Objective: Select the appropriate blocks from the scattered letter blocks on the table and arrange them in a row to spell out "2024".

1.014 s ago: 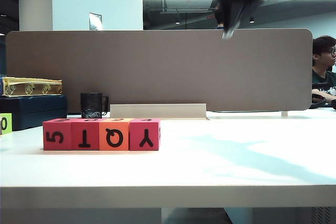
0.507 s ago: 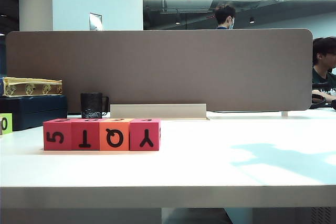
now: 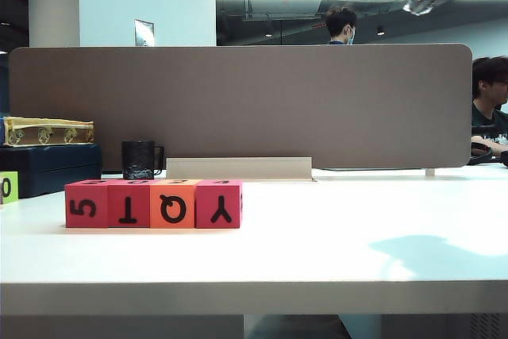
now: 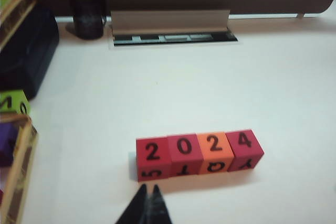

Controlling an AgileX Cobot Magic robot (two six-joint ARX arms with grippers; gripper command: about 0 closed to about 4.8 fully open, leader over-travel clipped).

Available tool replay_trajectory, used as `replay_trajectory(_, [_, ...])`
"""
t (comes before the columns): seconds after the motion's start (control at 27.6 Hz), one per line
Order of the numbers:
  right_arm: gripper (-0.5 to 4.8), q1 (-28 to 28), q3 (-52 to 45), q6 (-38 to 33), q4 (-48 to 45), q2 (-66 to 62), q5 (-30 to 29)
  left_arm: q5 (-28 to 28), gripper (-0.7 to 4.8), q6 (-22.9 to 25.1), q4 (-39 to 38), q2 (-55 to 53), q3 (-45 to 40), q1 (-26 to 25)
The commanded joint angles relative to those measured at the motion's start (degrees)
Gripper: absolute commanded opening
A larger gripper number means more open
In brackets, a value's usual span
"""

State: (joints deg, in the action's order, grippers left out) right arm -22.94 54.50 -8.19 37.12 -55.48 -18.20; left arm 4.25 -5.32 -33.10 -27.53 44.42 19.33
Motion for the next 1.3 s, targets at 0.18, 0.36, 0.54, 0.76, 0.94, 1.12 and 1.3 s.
replay_trajectory(0.18, [-0.05, -3.08, -1.86, -0.81, -1.38, 0.46, -2.73, -0.02, -0.06, -2.21, 0.46, 2.6, -3.3, 0.04])
replay_trajectory(0.36, [-0.04, -4.57, -4.92, 1.42, -3.04, 1.6, 2.43, 2.49, -0.06, 1.07, 1.6, 2.58, -4.02, 0.04])
replay_trajectory(0.54, [-0.04, -4.44, -10.88, 2.73, -7.56, 1.81, 5.44, 4.96, -0.06, 4.9, 3.19, 2.43, -6.91, 0.04])
replay_trajectory(0.76, [-0.04, -4.46, -13.03, 2.62, -5.18, 1.64, 5.7, 4.07, -0.06, 3.8, -2.19, 2.47, -8.59, 0.07])
replay_trajectory(0.94, [-0.04, -4.46, -13.03, 2.64, -5.29, 1.64, 5.64, 4.09, -0.05, 3.78, -2.6, 2.47, -8.57, 0.09])
replay_trajectory(1.12, [-0.04, -4.46, -13.03, 2.64, -5.31, 1.64, 5.64, 4.07, -0.05, 3.8, -2.6, 2.47, -8.57, 0.09])
replay_trajectory(1.3, [-0.04, -4.46, -13.03, 2.64, -5.31, 1.64, 5.64, 4.07, -0.06, 3.78, -2.6, 2.47, -8.57, 0.09])
